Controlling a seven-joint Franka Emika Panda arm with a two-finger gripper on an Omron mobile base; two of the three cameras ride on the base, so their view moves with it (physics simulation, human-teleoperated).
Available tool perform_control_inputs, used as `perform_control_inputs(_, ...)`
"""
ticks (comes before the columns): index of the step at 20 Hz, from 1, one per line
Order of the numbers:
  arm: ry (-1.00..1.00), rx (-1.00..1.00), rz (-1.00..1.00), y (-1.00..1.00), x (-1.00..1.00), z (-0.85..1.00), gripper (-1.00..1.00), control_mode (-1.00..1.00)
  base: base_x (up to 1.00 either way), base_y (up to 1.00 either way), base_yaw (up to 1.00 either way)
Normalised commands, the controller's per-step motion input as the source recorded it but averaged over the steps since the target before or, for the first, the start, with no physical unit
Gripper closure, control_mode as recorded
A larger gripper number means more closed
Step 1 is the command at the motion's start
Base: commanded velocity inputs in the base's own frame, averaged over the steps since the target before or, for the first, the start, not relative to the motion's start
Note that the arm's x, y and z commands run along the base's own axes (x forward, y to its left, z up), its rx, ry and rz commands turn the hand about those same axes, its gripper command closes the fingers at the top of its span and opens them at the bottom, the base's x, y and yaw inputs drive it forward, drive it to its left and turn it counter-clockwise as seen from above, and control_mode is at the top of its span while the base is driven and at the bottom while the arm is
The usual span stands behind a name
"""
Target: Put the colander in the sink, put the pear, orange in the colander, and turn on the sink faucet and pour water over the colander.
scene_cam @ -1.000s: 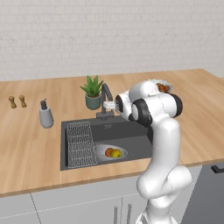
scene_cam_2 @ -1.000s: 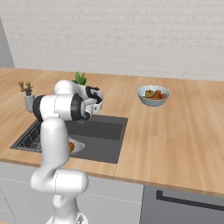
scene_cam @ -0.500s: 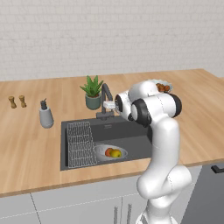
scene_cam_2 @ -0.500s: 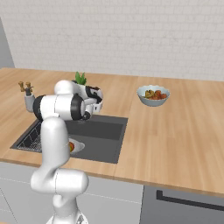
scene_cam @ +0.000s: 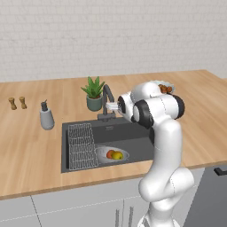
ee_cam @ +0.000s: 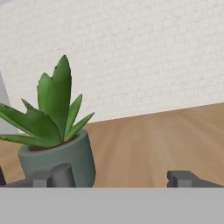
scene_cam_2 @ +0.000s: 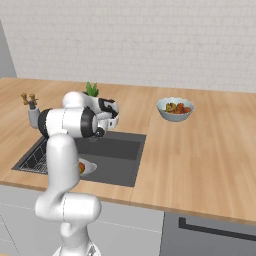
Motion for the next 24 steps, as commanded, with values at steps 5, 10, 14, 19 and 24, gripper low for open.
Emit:
perform_control_inputs(5, 0.0, 0.0, -0.02, -0.33, 0.0, 0.0, -1.0, -1.0, 0.0, 0.0, 0.0)
perform_control_inputs(10, 0.01, 0.0, -0.06, -0.52, 0.0, 0.0, -1.0, -1.0, 0.0, 0.0, 0.0)
perform_control_inputs(14, 0.02, 0.0, -0.06, -0.72, 0.0, 0.0, -1.0, -1.0, 0.0, 0.0, 0.0)
perform_control_inputs(19, 0.03, 0.0, -0.05, -0.68, 0.0, 0.0, -1.0, -1.0, 0.0, 0.0, 0.0)
perform_control_inputs(24, 0.05, 0.0, -0.04, -0.55, 0.0, 0.0, -1.0, -1.0, 0.0, 0.0, 0.0)
